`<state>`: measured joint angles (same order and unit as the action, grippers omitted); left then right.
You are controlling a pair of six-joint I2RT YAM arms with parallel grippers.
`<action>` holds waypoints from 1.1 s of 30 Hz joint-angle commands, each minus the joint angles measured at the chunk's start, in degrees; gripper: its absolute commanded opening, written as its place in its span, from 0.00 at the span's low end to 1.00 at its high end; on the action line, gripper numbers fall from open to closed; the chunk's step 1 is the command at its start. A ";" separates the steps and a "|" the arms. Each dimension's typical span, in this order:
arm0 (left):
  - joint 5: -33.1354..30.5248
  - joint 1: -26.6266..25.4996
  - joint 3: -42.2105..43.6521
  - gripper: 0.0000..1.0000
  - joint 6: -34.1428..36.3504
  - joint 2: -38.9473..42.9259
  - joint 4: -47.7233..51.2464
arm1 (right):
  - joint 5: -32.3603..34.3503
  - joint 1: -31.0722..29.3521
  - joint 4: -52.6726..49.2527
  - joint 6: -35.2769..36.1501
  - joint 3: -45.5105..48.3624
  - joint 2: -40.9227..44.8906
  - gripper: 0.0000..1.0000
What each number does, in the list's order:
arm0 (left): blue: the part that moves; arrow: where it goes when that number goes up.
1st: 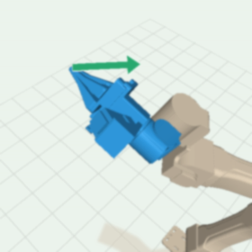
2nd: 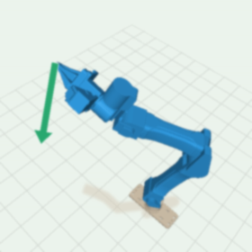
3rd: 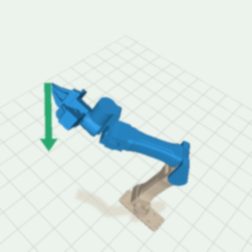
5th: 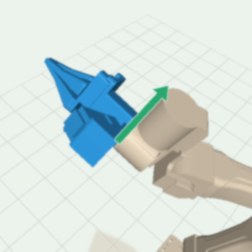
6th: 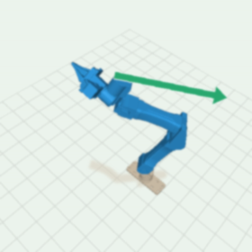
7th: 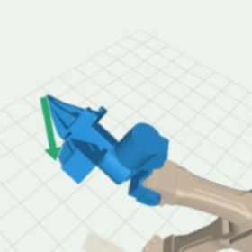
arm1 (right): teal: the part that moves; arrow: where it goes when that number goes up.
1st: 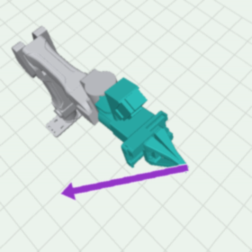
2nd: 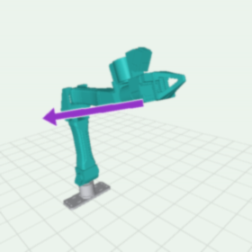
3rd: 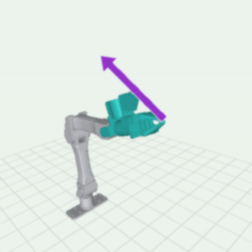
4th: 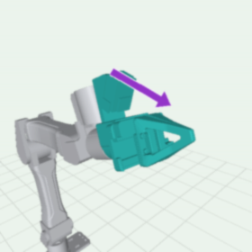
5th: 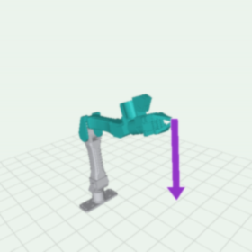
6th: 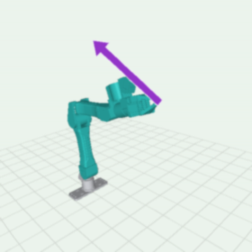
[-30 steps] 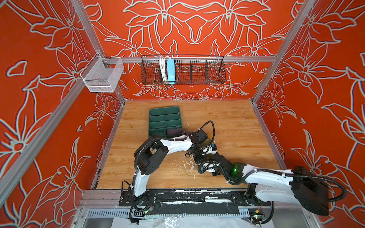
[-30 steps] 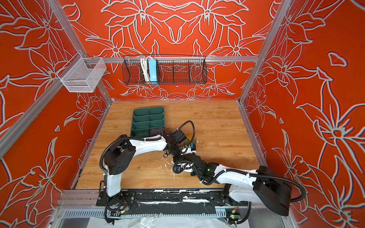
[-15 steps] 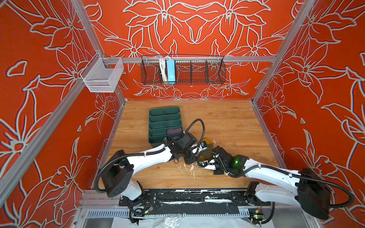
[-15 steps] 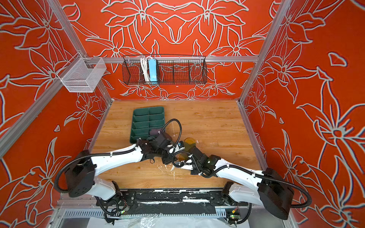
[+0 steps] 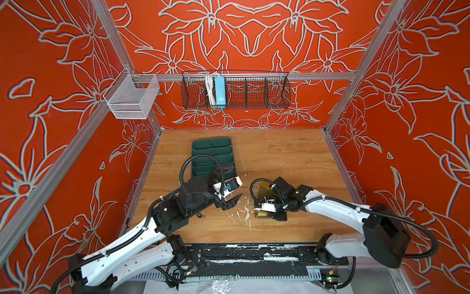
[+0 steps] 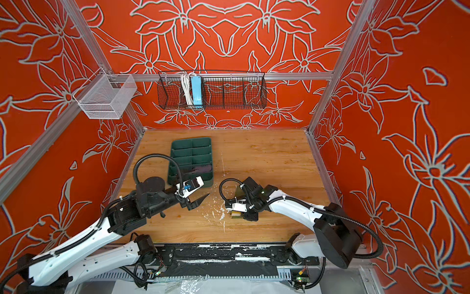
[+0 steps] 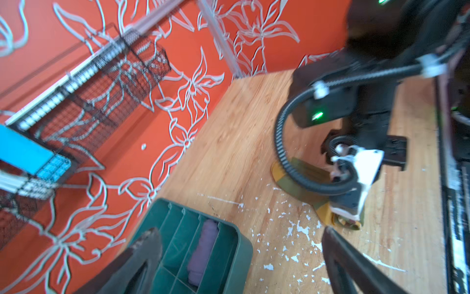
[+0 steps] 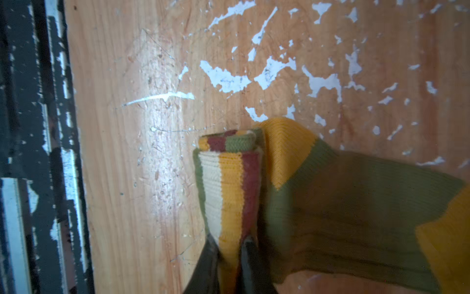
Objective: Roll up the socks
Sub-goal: 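Hold the roll with right gripper while left gripper lifts and swings back down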
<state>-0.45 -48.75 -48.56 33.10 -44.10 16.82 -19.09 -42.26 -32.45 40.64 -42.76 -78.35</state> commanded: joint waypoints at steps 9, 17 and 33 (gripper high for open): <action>5.42 -10.64 6.37 0.96 8.29 -7.27 0.26 | -8.02 2.31 -6.16 1.40 -7.10 -12.26 0.00; -14.62 -25.84 14.58 0.89 4.22 -22.52 -19.87 | -7.98 3.75 -4.85 2.37 -7.52 -14.91 0.00; -22.65 -23.15 12.31 0.62 6.06 -46.83 -33.95 | -7.90 3.76 -3.65 1.86 -6.04 -13.75 0.00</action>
<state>-21.65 -72.86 -34.94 37.80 -89.08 -13.65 -28.51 -38.59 -36.84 41.54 -50.63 -91.44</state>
